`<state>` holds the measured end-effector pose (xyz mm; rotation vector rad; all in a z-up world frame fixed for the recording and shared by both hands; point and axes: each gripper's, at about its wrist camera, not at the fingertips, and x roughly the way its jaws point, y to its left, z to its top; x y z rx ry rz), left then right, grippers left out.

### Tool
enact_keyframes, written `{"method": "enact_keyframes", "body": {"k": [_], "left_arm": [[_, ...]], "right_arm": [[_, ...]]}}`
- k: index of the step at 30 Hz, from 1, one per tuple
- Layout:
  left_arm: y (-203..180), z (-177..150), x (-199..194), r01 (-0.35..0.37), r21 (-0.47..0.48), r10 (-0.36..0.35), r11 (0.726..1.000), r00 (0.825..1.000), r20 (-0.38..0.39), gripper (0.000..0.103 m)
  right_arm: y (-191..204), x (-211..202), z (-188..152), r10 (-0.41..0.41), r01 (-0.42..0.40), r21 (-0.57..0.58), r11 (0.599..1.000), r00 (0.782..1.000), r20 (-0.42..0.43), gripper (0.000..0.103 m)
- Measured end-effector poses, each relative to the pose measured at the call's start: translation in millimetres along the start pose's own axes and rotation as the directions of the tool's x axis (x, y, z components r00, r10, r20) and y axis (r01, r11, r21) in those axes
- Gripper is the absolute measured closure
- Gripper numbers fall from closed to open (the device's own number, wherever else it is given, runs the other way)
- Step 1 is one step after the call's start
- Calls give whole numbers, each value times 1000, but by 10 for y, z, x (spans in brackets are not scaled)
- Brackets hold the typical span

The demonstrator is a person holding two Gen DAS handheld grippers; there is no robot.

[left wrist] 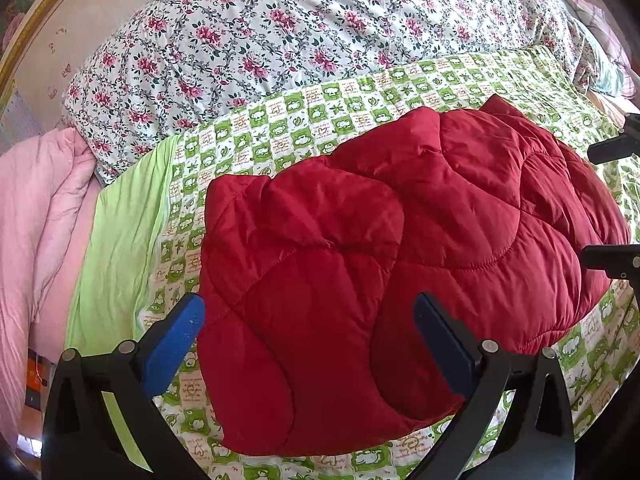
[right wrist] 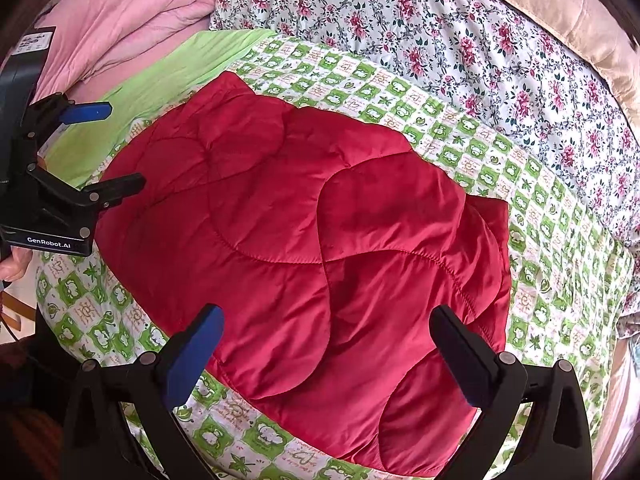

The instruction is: Fold large clothes

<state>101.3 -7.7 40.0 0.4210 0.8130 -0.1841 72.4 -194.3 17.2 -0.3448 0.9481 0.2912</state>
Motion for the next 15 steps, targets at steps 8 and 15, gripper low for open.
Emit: {"method": "enact_keyframes", "body": {"k": [8,15], "left_arm": [[1,10,1,-5,1,5,1000,1000,0,0],[19,21,15,-4,-1,4,1000,1000,-1,0]], "right_arm": [[-3,-1,-3,2,-2,-2,1000,1000,1,0],[-4,0,1,2,-2,-3,1000,1000,1,0]]}}
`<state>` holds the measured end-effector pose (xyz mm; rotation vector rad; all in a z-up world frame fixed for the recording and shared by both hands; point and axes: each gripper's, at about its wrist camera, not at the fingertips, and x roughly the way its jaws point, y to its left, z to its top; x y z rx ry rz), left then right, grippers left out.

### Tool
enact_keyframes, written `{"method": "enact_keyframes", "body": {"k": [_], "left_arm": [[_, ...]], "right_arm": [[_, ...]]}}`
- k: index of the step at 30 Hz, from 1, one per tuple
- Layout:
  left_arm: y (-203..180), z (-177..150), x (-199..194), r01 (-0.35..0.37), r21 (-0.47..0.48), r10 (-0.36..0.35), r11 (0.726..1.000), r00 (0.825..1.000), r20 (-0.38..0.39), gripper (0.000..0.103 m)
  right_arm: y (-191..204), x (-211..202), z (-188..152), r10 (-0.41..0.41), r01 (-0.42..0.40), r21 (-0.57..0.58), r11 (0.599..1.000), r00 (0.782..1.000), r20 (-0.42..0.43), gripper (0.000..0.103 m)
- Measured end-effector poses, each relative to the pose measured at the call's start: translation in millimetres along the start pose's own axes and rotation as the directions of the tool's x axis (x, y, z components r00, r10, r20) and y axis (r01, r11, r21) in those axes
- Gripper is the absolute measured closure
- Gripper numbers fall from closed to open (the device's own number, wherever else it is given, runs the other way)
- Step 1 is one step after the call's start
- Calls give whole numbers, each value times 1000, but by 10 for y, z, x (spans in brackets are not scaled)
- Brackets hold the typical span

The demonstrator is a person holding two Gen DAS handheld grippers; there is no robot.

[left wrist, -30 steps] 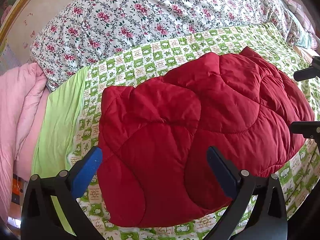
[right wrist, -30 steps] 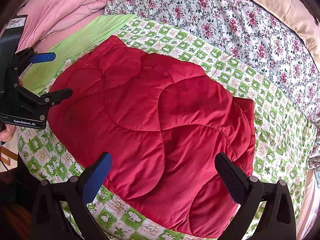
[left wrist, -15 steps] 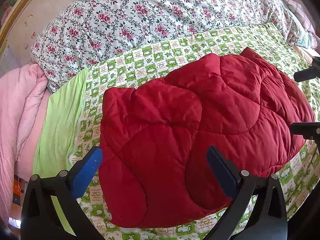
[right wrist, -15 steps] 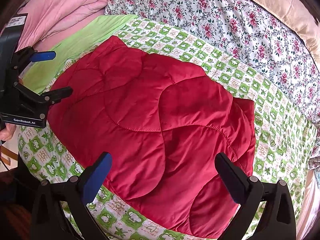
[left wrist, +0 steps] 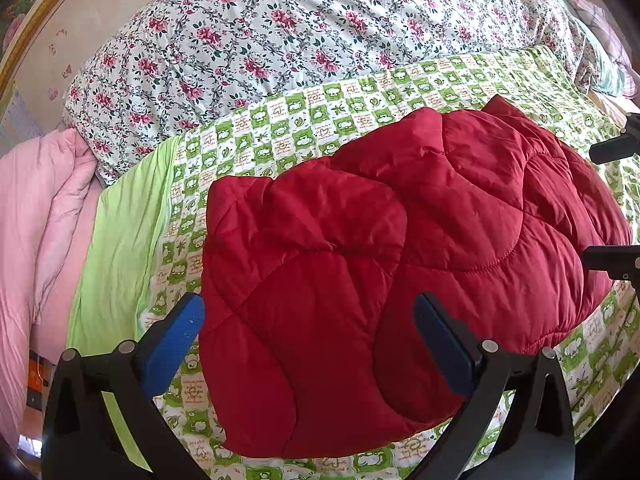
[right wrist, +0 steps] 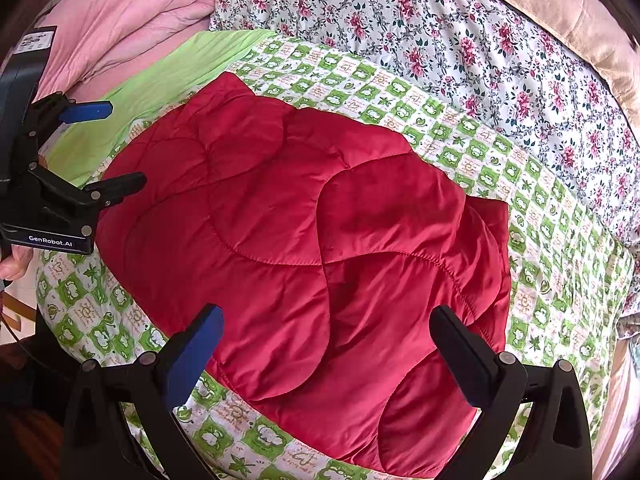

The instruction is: Fold large clothes

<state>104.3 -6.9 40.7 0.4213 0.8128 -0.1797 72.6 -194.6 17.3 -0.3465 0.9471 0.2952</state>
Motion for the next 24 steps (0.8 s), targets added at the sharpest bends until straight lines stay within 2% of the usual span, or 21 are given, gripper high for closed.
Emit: {"method": "enact_keyframes", "body": {"k": [15,24], "left_arm": [[24,62,24,-12,-8,12,1000,1000,22,0],[44,48,119,-5,-25,5,1000,1000,-2,0]], "right_arm": [[-33,-4,46,5,-5,17,1000,1000,13,0],[-105,59,28,9,-9,43,999,1000,11,0]]}}
